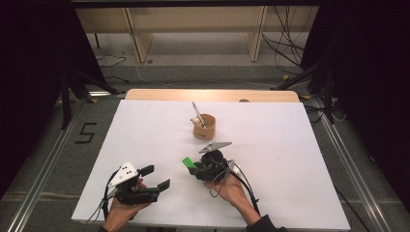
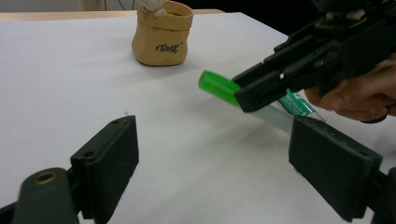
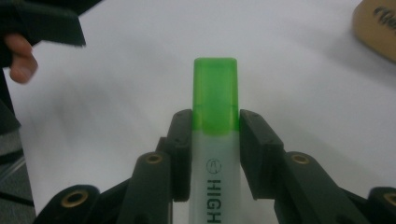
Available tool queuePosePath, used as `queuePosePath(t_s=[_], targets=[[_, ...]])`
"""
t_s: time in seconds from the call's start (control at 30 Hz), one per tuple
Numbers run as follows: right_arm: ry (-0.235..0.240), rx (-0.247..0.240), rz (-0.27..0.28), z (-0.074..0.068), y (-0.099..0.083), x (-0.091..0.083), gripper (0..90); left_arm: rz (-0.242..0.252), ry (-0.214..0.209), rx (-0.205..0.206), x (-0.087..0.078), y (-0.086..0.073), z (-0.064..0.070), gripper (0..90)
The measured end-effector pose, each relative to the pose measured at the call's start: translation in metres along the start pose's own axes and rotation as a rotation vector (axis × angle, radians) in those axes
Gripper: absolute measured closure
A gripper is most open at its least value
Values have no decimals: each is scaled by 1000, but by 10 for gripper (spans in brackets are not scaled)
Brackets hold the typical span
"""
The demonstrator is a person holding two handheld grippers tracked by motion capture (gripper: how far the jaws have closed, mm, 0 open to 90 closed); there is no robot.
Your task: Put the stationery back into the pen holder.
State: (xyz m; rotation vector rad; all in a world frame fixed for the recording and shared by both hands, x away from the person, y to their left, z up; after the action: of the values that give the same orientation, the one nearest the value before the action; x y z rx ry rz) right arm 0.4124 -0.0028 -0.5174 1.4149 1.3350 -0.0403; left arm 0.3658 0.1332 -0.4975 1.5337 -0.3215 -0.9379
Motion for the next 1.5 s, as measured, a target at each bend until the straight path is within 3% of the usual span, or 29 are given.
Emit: queuePosePath(t_s=[0.17,0.33,0.87,1.5], targets=[[25,40,90,9,19,-14,675,2,-3,-4,1,0,1,159],[25,47,147,15,34,-25,675,4,0,-7,0,0,-1,159],[-29,80,257,46,78,-40,674,8,2,-11,1,0,-1,160],[-71,100,315,64,109,-37,674,8,-4,-10,2,-1,1,160]])
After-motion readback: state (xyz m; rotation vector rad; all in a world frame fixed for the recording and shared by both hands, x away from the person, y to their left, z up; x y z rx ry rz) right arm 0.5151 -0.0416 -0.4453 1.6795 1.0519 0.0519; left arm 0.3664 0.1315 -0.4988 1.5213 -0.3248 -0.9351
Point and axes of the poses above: each handheld gripper's, and its own axes: x roughly forward along the jaws, y roughly out of its top, z roughly to its right, the point moved 10 cm from there along x, roughly forward along the jaws, and after that the axes turned 9 degrees about x, right-handed, at the moved point
